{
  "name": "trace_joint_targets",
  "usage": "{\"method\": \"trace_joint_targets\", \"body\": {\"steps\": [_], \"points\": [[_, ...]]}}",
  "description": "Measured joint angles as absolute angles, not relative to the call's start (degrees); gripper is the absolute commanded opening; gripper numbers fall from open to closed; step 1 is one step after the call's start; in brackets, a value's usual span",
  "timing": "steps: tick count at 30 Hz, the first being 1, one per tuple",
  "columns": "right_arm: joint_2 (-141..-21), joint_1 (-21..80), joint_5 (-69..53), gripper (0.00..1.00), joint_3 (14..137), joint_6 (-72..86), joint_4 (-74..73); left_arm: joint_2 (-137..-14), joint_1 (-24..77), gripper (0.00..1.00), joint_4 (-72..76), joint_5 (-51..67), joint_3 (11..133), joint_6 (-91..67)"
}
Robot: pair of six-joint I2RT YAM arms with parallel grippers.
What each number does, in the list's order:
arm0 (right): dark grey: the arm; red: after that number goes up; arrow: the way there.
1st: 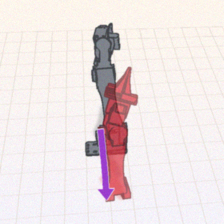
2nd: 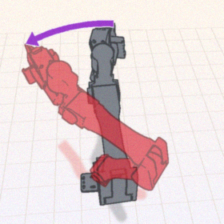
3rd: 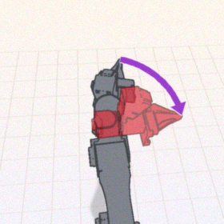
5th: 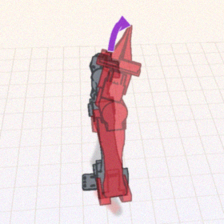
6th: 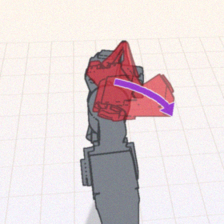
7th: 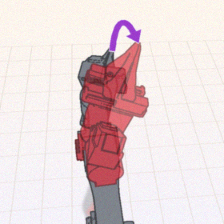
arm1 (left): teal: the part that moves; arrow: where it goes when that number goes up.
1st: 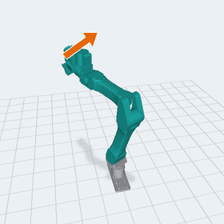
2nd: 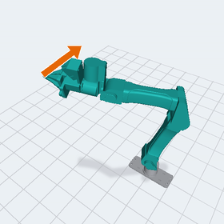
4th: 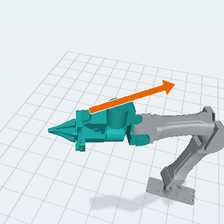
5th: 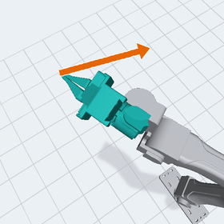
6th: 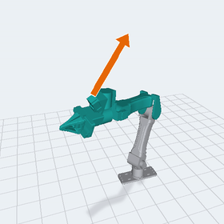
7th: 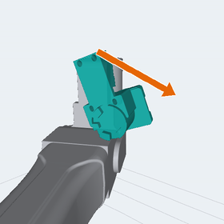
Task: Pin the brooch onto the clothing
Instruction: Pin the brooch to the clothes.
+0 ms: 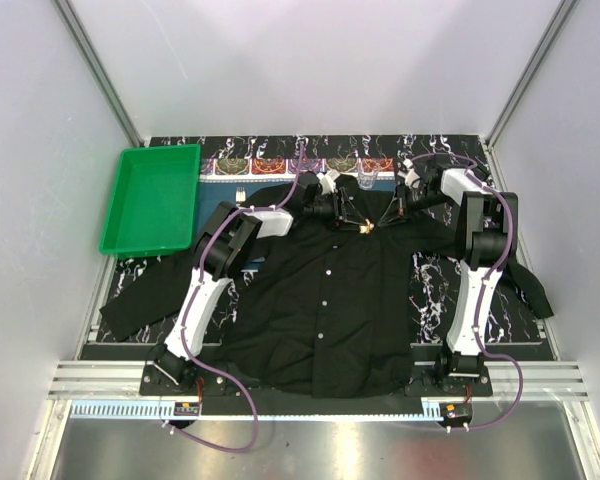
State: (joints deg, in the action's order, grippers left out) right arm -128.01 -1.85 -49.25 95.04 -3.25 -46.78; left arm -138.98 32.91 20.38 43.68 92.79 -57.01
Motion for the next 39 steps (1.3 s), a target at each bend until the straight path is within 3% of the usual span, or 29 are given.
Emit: {"method": "trace_joint_targets", "body": {"steps": [14,39], "points": [[-126.0,-2.6,-51.1,0.00,87.1,8.3,-38.9,-137.8,33.1,0.47,34.3,43.7,85.3,-64.2],[-122.4,-4.8,-53.6,0.00,77.3,22.3,-27.6,-134.2,34.2,0.48,35.2,39.2,79.4,-63.9]]}}
